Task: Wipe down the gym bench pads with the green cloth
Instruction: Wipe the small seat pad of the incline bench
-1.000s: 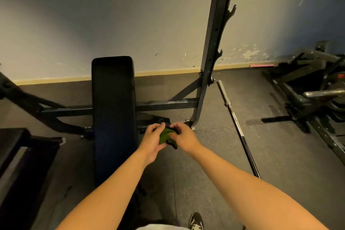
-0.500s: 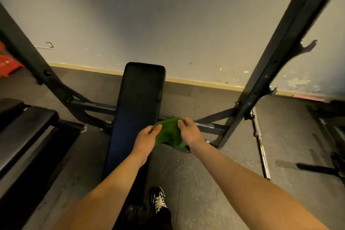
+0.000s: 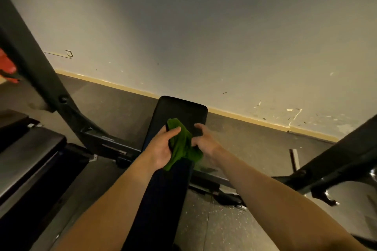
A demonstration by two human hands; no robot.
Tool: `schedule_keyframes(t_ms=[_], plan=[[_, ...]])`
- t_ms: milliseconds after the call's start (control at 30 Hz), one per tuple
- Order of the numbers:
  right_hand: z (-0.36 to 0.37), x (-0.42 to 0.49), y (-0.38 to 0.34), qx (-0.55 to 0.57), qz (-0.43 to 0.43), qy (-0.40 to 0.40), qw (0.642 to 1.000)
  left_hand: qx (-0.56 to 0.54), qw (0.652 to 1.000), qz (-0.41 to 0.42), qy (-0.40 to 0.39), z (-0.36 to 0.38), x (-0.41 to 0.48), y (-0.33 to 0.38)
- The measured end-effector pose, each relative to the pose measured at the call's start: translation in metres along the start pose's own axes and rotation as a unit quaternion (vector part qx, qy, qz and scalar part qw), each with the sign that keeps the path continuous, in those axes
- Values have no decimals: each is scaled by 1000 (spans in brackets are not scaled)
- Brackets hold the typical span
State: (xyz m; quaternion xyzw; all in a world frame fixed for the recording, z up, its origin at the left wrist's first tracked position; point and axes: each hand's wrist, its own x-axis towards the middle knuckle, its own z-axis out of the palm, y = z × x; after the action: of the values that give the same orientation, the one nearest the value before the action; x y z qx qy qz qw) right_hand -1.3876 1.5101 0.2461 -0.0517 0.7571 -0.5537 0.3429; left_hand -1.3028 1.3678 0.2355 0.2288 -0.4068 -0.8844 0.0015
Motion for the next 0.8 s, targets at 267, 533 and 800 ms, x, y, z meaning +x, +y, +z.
schedule_keyframes(t_ms=[267,533,800], plan=[[11,67,-52,-7,-152,152,977,164,984,-54,32,-33,54,34],[4,145,-63,-407,-152,39,900,37,978,15,205,-27,120,67],[-19,233,-85,-348,-185,114,912,515,846,53,132,-14,195,105]])
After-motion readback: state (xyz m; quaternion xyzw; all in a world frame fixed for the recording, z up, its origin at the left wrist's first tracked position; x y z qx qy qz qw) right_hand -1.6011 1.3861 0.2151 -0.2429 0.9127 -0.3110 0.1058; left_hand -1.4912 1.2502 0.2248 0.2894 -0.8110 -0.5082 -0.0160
